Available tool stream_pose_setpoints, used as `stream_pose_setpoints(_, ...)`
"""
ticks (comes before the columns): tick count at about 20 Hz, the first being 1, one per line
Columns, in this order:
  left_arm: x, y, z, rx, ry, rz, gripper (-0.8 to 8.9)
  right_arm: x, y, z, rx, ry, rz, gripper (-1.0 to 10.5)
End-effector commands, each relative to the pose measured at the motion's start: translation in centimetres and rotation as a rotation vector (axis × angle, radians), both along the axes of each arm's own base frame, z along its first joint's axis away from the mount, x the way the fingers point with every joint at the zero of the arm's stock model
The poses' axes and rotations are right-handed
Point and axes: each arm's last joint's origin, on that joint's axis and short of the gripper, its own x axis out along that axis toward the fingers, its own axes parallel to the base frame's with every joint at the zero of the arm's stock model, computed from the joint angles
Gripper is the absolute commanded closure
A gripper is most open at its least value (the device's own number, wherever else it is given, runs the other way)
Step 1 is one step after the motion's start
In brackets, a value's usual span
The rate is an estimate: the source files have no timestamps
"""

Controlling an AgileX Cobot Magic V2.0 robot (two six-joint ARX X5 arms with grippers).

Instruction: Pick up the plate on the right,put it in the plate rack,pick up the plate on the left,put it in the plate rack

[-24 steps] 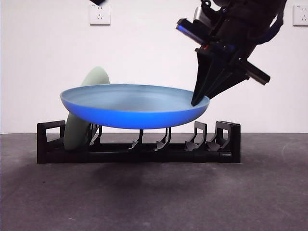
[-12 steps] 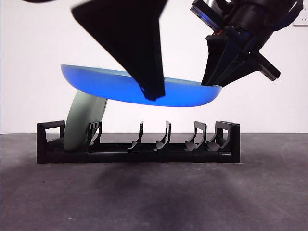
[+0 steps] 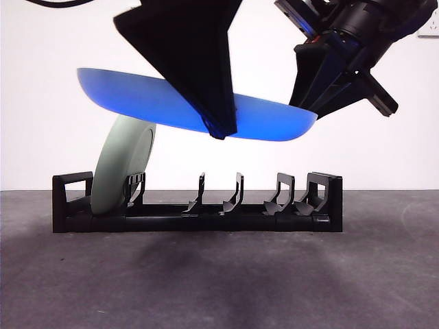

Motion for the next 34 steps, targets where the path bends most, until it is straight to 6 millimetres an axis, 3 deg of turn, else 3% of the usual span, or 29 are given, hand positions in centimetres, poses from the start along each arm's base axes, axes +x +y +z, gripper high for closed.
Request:
stream_pose_setpoints(1, 0.1, -0.3, -0.6, 0.018, 0.002, -0.008, 7.35, -0.4, -0.3, 0.8, 0.018, -0.028, 0.004, 9.6)
stream_pose_setpoints(3, 0.1, -0.4, -0.8, 0.028, 0.006, -0.008, 8.24, -0.8, -0.8, 1.6, 0.03, -0.057, -0.004, 9.6)
stream_pose_setpoints(12, 0.2, -0.7, -0.7, -0.004, -0.012, -0.005, 8.22, -2.8, -2.4, 4.3, 0.049, -0.138, -0.019, 9.3)
stream_pose_setpoints(15, 0.3, -0.9, -0.6, -0.019, -0.017, -0.005, 8.22, -3.5, -3.3, 5.5, 0.063, -0.191, -0.036, 7.6)
stream_pose_setpoints(16, 0.3, -0.9, -0.6, -0.025, -0.019, -0.005, 8.22, -3.8, -3.6, 5.9, 0.061, -0.212, -0.05, 7.6)
stream_pose_setpoints(23, 0.8, -1.9, 0.3, -0.219, -0.017, 0.08, 8.22, -5.8, -7.0, 9.1, -0.092, -0.464, -0.314, 7.6)
stream_pose_setpoints(27, 3.0, -1.6, 1.9, -0.423, 0.006, 0.164, 8.22, -7.3, -8.2, 10.6, -0.163, -0.583, -0.437, 7.6)
stream_pose_setpoints(34, 10.3, 2.2, 4.6, -0.864, 0.248, 0.268, 8.22, -8.7, -8.9, 11.5, -0.213, -0.658, -0.519, 7.6)
